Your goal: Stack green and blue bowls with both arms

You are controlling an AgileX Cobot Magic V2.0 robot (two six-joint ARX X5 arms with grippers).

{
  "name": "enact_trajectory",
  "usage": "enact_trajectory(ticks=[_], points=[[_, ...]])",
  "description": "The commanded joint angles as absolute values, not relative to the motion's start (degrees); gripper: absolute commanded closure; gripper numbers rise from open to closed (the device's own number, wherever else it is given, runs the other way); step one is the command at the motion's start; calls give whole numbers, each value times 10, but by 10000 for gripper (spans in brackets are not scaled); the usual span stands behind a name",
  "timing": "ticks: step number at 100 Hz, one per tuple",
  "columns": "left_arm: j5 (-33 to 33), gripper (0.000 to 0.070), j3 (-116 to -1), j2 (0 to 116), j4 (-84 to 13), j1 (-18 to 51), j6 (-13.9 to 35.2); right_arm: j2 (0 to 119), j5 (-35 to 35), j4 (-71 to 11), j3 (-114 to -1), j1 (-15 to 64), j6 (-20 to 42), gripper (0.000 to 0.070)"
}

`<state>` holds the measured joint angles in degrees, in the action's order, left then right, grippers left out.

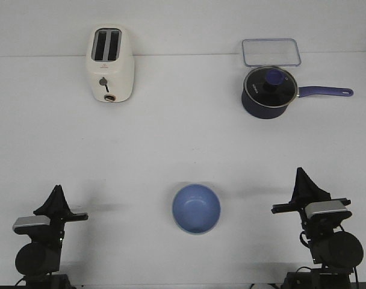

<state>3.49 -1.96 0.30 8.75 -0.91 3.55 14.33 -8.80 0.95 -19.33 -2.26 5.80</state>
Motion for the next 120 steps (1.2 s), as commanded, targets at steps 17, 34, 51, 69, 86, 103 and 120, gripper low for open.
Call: enact_trajectory(ticks=[17,34,51,69,86,103,120], points=[[34,686,-8,2,95,-11,33,142,-86,17,-195,-22,62,700],[34,687,-8,2,95,-11,33,142,-86,17,-195,-22,59,700],[34,686,-8,2,95,-11,33,136,-83,3,-191,-22,-22,700],[34,686,-8,2,95,-11,33,72,-74,-1,-128,-22,-139,700],[34,686,-8,2,95,-10,33,-3,-43,-3,-58,-22,-165,700],[34,686,-8,3,95,-11,33,1,-40,9,-16,-16,-166,700],[34,686,-8,2,91,-11,33,1,-40,3,-7,-1,-166,700]])
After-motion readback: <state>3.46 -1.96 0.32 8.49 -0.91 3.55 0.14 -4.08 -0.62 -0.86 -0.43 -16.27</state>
